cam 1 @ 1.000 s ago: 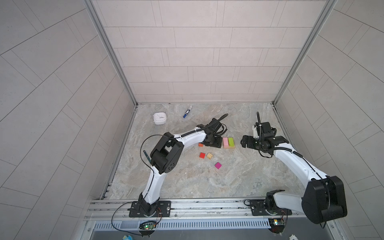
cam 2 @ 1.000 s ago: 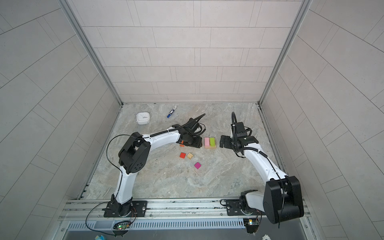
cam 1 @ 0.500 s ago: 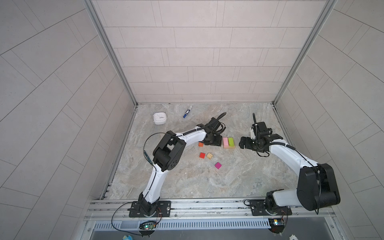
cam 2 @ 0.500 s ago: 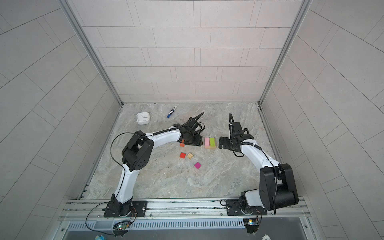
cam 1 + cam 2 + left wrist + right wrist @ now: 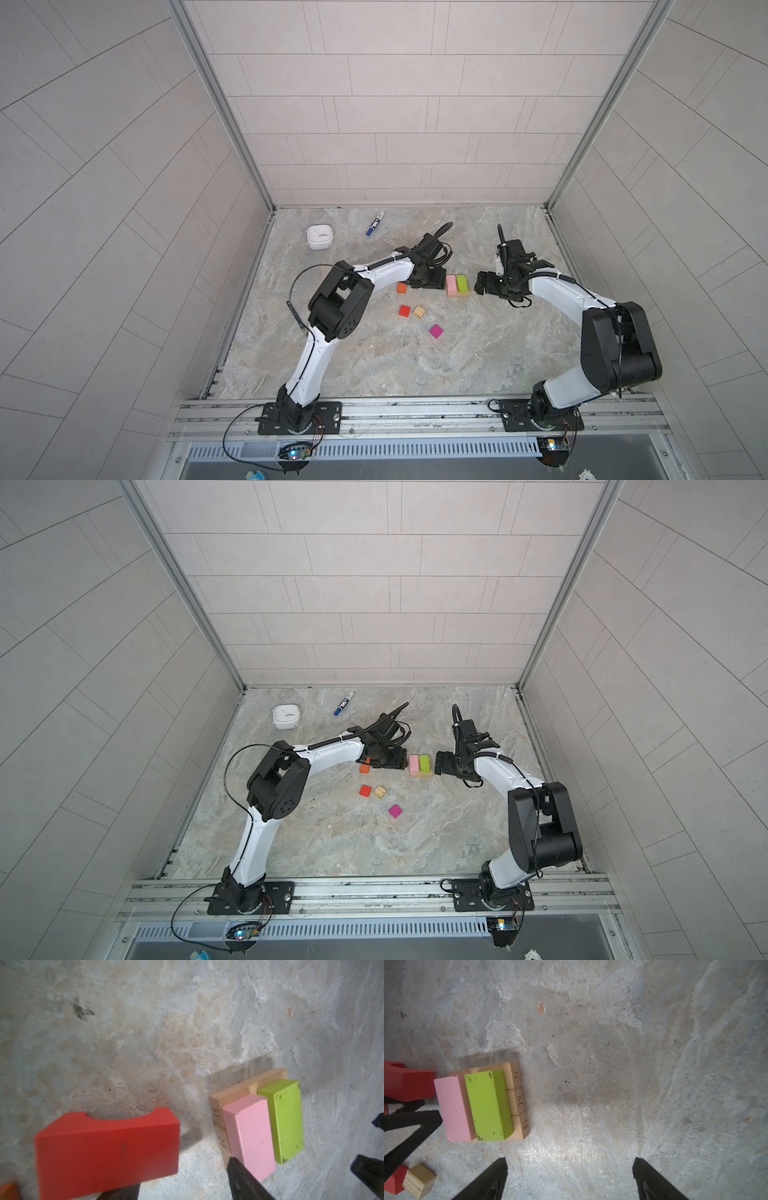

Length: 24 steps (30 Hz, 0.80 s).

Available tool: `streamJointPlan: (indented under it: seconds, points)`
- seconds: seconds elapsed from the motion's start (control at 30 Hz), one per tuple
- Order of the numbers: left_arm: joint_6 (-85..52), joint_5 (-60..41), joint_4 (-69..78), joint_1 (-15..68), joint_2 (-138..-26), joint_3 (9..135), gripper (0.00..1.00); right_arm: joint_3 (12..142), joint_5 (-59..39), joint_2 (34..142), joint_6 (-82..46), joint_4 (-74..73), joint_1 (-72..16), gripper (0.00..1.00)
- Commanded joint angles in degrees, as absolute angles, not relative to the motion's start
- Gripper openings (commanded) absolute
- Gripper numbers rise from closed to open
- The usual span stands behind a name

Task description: Build the wood block tower

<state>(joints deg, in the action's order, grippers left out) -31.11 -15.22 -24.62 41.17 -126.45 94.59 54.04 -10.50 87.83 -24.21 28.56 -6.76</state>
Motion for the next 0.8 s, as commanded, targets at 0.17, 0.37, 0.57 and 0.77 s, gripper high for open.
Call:
streamJointPlan:
  seconds: [0.17, 0.37, 0.57, 0.77]
  points:
    - [-32.0, -15.1, -24.9, 41.1, -128.4, 95.5, 0.72, 56.1, -9.6, 90.7, -24.6, 26.5, -6.0, 0.96]
    - [-32.6, -15.4, -24.8, 41.2, -128.7, 95.4, 0.72, 56.2, -9.6, 92.7, -25.4, 24.7, -5.9, 0.96]
    - [-32.7, -15.4, -24.8, 41.2, -128.7, 95.2, 0.72, 56.5, -9.6, 93.8, -25.6, 24.3, -5.8, 0.96]
    - [-33.3, -15.1, -24.9, 41.4, -128.8, 95.2, 0.72, 56.7, -9.8, 94.3, -25.6, 23.8, -5.8, 0.96]
